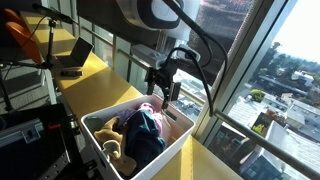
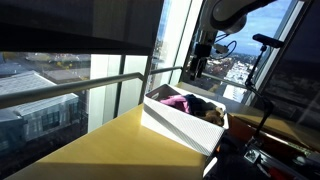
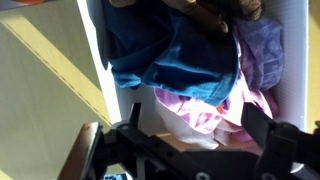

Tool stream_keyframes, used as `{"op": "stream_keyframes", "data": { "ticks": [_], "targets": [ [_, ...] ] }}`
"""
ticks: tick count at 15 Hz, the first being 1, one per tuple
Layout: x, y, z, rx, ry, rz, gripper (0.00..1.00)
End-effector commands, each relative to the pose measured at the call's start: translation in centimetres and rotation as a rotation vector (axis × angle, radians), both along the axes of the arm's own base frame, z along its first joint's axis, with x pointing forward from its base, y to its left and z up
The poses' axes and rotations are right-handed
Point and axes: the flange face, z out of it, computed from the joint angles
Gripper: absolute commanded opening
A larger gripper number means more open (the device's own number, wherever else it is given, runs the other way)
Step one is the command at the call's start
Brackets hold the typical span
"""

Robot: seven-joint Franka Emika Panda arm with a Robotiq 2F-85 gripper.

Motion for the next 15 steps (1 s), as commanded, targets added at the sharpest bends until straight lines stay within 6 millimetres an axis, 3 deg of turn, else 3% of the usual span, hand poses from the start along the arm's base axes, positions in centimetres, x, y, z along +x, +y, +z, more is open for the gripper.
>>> {"op": "stream_keyframes", "data": {
  "ticks": [1,10,13,14,15],
  "targets": [
    [0.8,-0.8,-4.6,0.072,0.045,-0.021,1.00],
    [0.4,-0.9,-19.3,0.205,0.095,-0.023,1.00],
    [-0.1,-1.2,-22.9,0.213,0.153,-0.022,1.00],
    [-0.3,-1.3,-23.4,0.208,0.162,-0.024,0.75],
    [-0.5,-1.3,-23.6,0.206,0.167,-0.028,0.74]
  ]
}}
